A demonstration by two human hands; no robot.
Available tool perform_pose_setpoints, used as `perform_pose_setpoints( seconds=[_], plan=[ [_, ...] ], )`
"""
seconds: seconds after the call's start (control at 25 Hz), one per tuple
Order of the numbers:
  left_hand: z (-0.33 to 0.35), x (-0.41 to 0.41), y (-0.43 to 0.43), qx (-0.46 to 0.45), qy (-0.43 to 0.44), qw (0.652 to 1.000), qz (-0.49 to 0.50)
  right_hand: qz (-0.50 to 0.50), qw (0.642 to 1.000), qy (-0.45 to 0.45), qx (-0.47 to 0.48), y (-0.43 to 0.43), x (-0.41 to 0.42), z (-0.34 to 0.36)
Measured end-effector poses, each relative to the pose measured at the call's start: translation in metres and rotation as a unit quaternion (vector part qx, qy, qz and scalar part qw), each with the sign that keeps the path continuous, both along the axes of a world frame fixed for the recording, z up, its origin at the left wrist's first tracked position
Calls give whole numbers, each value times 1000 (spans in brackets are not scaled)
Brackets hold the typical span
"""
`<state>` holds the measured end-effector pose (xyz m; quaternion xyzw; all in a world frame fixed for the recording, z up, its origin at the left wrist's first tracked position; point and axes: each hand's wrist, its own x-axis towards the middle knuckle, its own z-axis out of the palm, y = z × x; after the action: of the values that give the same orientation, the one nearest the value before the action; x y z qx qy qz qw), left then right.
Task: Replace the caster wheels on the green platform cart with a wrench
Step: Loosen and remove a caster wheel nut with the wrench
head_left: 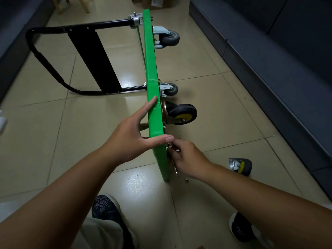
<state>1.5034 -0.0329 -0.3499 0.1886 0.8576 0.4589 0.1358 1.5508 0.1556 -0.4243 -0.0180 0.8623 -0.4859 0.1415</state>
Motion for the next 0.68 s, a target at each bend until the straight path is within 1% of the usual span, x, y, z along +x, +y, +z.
perform_pose_setpoints(
  seconds=[0.16,0.24,0.32,0.36,0.4,0.44,0.48,0.52,0.56,0.6,0.64,0.68],
  plan=[
    [-1,-2,1,11,-3,1000,0,-53,996,55,49,-7,-12,-37],
    [-2,-2,1,12,-1,1000,1,-45,992,87,81,-5,-21,-45],
    [-2,-2,2,10,0,1000,0,-17,990,82,116,2,-17,-56],
    [-1,-2,2,10,0,1000,0,-7,988,56,145,9,-15,-62],
    [-1,-2,3,11,-2,1000,2,2,981,-4,195,18,-9,-71],
    [0,-1,3,12,-5,1000,4,11,967,-78,243,25,-2,-73],
    [0,0,4,12,-9,1000,5,8,946,-171,275,36,9,-77],
    [1,1,4,11,-13,1000,6,-9,925,-256,281,48,22,-74],
    [1,2,4,12,-14,1000,7,-29,904,-335,265,58,36,-69],
    [2,2,4,12,-13,1000,8,-46,887,-395,233,67,50,-68],
    [2,3,4,11,-10,1000,8,-63,873,-430,221,73,63,-69],
    [2,3,4,8,-8,1000,8,-78,868,-443,211,74,69,-67]
  ],
)
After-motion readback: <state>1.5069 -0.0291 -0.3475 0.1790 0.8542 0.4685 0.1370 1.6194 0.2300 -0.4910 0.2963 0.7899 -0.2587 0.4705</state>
